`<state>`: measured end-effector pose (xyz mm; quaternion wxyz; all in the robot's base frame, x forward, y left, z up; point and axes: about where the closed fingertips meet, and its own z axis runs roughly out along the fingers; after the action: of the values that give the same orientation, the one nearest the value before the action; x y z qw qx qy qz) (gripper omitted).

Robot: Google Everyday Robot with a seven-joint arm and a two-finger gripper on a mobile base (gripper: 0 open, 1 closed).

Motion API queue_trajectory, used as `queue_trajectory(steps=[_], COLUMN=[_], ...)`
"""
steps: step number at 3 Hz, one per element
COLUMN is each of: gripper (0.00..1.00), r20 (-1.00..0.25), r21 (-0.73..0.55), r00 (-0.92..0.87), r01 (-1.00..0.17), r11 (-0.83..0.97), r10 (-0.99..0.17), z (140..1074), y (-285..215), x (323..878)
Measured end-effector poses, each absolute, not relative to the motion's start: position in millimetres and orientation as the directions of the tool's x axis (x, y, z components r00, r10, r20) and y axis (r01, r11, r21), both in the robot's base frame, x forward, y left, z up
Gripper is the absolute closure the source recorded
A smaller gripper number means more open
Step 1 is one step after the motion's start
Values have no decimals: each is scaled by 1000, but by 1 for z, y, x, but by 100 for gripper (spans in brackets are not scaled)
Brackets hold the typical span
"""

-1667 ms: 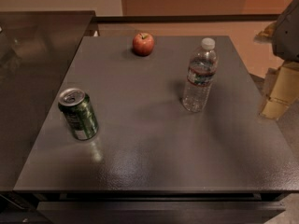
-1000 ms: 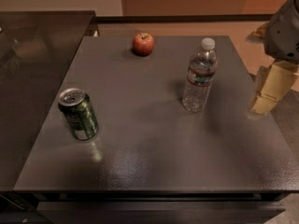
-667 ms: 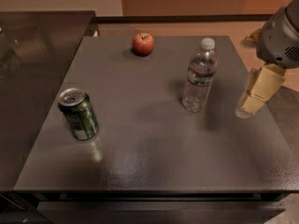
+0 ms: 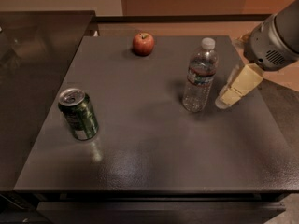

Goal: Move water bottle near apple

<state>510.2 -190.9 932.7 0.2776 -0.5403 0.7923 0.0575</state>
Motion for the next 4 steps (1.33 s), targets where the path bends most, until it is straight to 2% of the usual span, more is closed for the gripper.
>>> queue_trajectory(steps=[2,3,4], gripper=[0,17,40], r20=[-650,-689,-709], r21=[-105,-53,-17], r00=[-300,-300,-299], r01=[-875,-887,-898], r11=[473,459,439], r10=[-698,-660,-639], z=[933,934,935], y=[-170,-159,-153], x=[538,539,537])
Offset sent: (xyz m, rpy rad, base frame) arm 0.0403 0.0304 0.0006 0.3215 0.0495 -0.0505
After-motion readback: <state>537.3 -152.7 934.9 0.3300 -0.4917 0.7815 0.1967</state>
